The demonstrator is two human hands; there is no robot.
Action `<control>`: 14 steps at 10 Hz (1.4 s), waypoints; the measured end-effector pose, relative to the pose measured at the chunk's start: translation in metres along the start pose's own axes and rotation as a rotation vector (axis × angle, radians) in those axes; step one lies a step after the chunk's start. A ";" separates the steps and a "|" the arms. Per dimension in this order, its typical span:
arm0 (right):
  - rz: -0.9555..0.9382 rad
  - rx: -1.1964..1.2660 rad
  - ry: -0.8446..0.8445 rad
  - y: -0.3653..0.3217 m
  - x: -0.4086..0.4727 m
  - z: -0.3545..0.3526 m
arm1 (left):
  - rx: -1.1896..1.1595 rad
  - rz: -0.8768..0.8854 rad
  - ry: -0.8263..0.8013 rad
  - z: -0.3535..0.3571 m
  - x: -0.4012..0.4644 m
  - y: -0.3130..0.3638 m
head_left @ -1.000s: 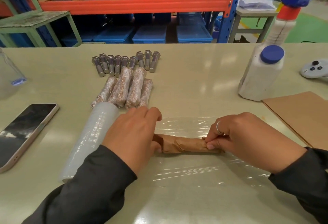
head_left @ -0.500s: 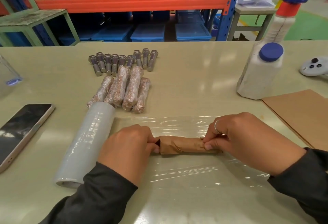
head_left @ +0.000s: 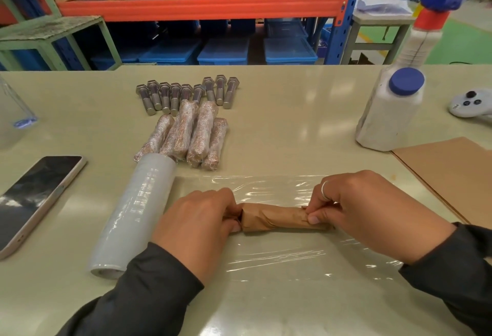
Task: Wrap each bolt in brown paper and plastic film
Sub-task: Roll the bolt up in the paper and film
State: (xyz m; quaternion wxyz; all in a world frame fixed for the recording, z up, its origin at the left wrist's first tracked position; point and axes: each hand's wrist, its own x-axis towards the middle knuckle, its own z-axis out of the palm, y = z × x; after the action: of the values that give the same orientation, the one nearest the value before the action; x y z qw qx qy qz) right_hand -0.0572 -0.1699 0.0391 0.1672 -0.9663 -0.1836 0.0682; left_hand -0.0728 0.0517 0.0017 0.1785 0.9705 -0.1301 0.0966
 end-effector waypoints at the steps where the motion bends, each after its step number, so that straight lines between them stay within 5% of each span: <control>1: 0.004 -0.014 0.000 0.000 0.000 0.000 | -0.074 -0.047 -0.034 -0.003 0.006 -0.002; 6: -0.034 -0.058 -0.017 0.000 0.000 0.000 | -0.450 -0.282 -0.160 -0.017 0.017 0.011; 9: -0.023 0.004 -0.021 0.002 0.003 -0.003 | -0.826 -0.404 -0.054 -0.012 -0.022 0.036; 11: -0.024 0.014 -0.010 0.001 0.003 -0.002 | 0.109 -0.139 -0.011 0.013 -0.027 0.072; 12: -0.024 0.009 -0.008 0.001 0.003 -0.002 | 0.285 -0.161 -0.094 0.030 -0.024 0.088; 14: -0.028 -0.012 -0.012 0.000 0.003 -0.003 | 0.260 -0.275 -0.313 0.032 -0.013 0.107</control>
State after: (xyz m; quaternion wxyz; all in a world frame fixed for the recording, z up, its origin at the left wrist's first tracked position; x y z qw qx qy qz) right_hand -0.0536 -0.1692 0.0416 0.1610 -0.9641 -0.1988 0.0707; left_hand -0.1114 -0.0540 0.0038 0.0412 0.9970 -0.0094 -0.0643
